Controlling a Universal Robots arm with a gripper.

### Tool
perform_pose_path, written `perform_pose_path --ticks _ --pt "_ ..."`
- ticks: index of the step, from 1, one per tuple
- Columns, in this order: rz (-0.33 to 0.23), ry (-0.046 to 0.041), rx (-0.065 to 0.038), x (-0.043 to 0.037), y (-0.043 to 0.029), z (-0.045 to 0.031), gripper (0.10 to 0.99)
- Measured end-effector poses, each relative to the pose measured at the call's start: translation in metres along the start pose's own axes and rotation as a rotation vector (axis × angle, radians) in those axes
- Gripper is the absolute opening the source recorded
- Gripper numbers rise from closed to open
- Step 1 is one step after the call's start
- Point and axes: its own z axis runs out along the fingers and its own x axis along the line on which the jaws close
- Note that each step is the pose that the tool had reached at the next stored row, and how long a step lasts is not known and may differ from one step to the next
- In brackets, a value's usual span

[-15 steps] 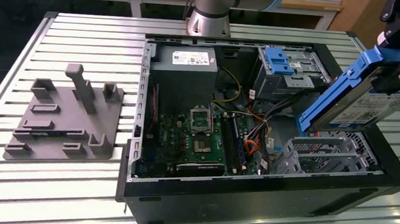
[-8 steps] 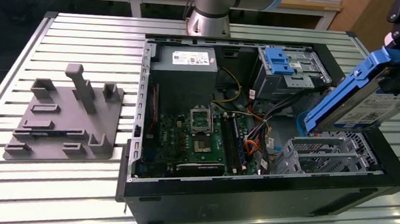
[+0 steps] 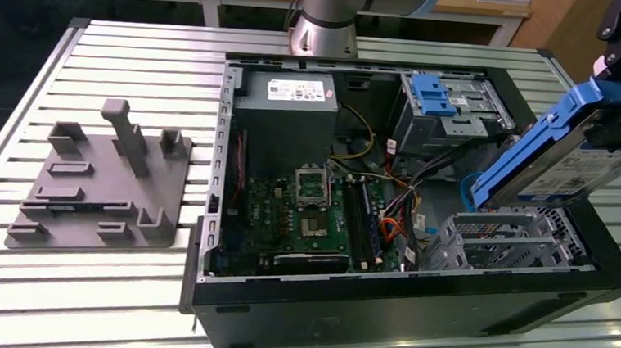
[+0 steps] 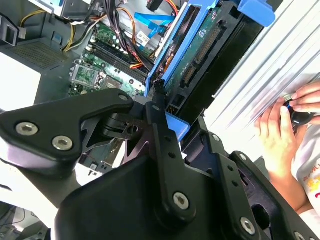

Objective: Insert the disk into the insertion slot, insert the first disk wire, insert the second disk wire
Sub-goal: 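Insert the disk into the insertion slot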

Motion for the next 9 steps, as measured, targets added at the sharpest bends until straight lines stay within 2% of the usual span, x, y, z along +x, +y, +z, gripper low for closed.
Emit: perform_pose_path --ticks 9 --pt "-0.001 0.0002 0.000 0.0005 -0.0026 0.0047 0.365"
